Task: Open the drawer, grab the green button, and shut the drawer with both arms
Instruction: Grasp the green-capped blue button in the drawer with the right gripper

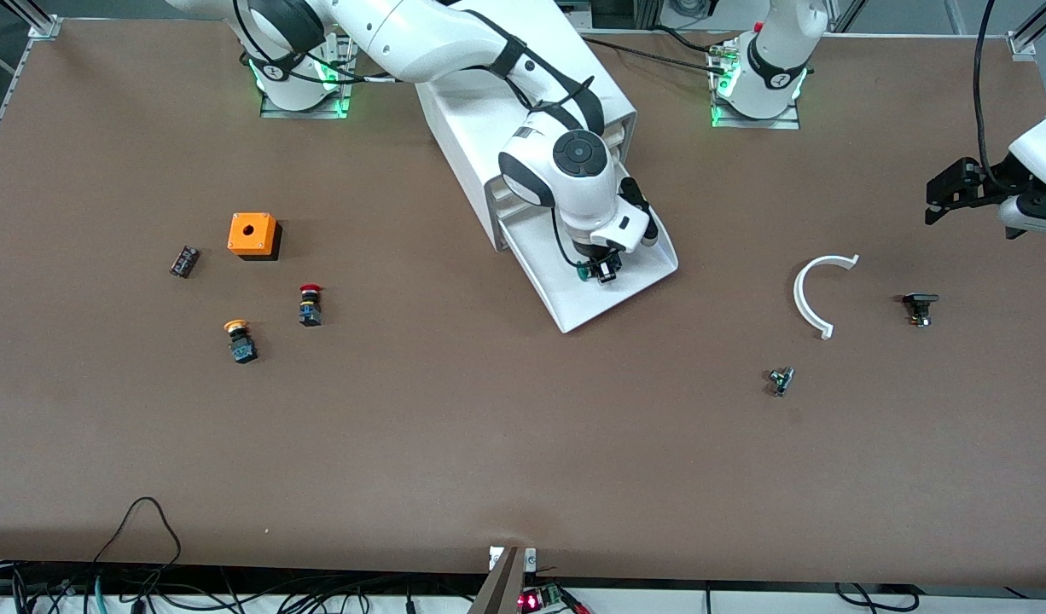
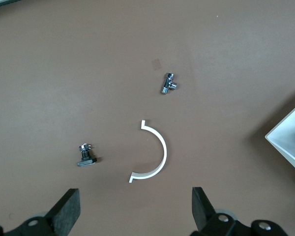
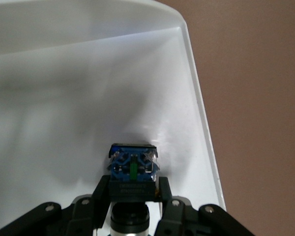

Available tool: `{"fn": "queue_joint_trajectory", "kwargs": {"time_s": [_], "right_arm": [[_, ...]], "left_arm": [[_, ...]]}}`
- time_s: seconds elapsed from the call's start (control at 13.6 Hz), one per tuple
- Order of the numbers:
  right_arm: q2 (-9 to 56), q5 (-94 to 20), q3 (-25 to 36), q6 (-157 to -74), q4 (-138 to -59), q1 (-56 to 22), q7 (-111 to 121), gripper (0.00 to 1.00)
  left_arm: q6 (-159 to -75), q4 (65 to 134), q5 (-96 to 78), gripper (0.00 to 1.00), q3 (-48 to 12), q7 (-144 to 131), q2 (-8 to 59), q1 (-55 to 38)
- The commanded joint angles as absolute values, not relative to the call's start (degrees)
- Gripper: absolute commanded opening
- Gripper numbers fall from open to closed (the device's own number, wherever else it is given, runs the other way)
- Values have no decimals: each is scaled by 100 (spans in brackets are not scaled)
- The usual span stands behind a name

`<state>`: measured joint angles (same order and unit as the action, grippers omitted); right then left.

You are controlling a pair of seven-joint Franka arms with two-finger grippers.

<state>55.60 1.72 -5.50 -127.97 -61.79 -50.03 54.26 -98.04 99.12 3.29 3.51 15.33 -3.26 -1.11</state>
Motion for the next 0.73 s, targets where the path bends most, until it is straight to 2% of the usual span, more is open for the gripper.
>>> {"fn": "queue_joint_trajectory", "kwargs": {"time_s": [0.0, 0.29, 0.66], "right_arm": [[5581, 264, -475, -12762, -6073, -5089, 5441, 30], [5327, 203, -483, -12735, -6091, -5019, 5388, 26], [4238, -184, -483, -12656, -6757, -4519, 5065, 25]], "left_arm": [[-9598, 9677, 378, 100, 334, 1538, -202, -114], [-9528, 9589, 378, 100, 325, 1538, -149, -132], [-9519, 9589, 369, 100, 325, 1538, -141, -132]]}}
